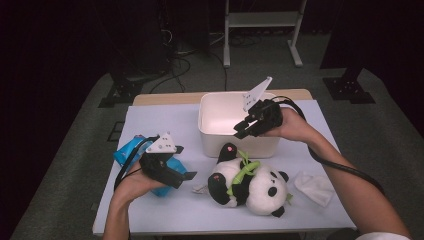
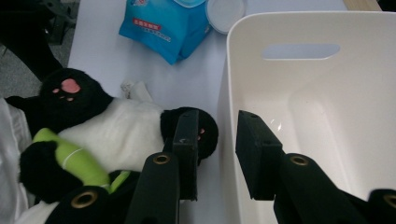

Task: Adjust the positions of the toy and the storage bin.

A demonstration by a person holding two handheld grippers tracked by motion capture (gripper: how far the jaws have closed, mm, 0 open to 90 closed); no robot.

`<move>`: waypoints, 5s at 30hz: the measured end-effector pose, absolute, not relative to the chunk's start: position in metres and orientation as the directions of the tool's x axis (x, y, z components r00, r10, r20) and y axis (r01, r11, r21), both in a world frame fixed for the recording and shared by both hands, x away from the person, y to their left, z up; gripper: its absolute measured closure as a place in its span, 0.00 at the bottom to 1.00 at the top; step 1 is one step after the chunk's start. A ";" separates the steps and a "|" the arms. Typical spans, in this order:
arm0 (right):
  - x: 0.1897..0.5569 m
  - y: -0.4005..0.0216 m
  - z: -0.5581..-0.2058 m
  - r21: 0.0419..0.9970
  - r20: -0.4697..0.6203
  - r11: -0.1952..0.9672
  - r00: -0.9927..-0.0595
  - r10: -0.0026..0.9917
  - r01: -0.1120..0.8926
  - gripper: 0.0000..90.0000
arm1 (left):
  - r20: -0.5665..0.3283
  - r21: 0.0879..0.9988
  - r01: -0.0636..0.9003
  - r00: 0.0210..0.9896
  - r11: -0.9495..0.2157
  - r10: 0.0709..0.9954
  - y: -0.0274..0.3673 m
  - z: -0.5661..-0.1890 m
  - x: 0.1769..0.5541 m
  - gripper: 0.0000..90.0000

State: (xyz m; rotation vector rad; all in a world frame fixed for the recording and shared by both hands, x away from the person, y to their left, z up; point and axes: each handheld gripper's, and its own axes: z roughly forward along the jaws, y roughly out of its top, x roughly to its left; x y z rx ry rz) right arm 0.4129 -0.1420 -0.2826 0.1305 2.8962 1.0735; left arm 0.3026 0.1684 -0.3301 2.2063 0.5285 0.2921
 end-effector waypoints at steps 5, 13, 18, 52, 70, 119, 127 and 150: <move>0.398 -0.153 -0.281 0.662 -0.015 0.747 -0.996 0.091 0.058 0.75 | 0.027 0.772 0.277 0.885 -0.572 0.465 0.168 -0.331 0.303 0.10; 0.379 -0.166 -0.296 0.668 0.042 0.740 -0.997 0.066 0.077 0.72 | 0.023 0.768 0.283 0.884 -0.575 0.467 0.168 -0.333 0.304 0.10; 0.370 -0.171 -0.307 0.669 0.073 0.738 -0.996 0.047 0.084 0.72 | 0.022 0.765 0.284 0.885 -0.577 0.466 0.168 -0.334 0.305 0.10; 0.346 -0.175 -0.334 0.657 0.089 0.750 -0.996 0.030 0.081 0.84 | 0.021 0.763 0.289 0.883 -0.578 0.469 0.168 -0.335 0.304 0.10; 0.344 -0.175 -0.308 0.645 0.045 0.763 -0.999 0.014 0.040 0.86 | 0.013 0.771 0.296 0.878 -0.564 0.479 0.174 -0.334 0.305 0.10; 0.364 -0.171 -0.192 0.637 -0.048 0.770 -0.999 -0.006 -0.036 0.86 | -0.035 0.786 0.349 0.849 -0.510 0.527 0.197 -0.338 0.314 0.10; 0.379 -0.177 -0.171 0.644 -0.060 0.765 -0.998 0.021 -0.023 0.86 | -0.037 0.788 0.355 0.843 -0.504 0.537 0.201 -0.337 0.316 0.10; 0.430 -0.173 -0.141 0.603 -0.101 0.797 -0.990 0.100 0.019 0.86 | -0.055 0.787 0.374 0.834 -0.490 0.548 0.206 -0.341 0.321 0.10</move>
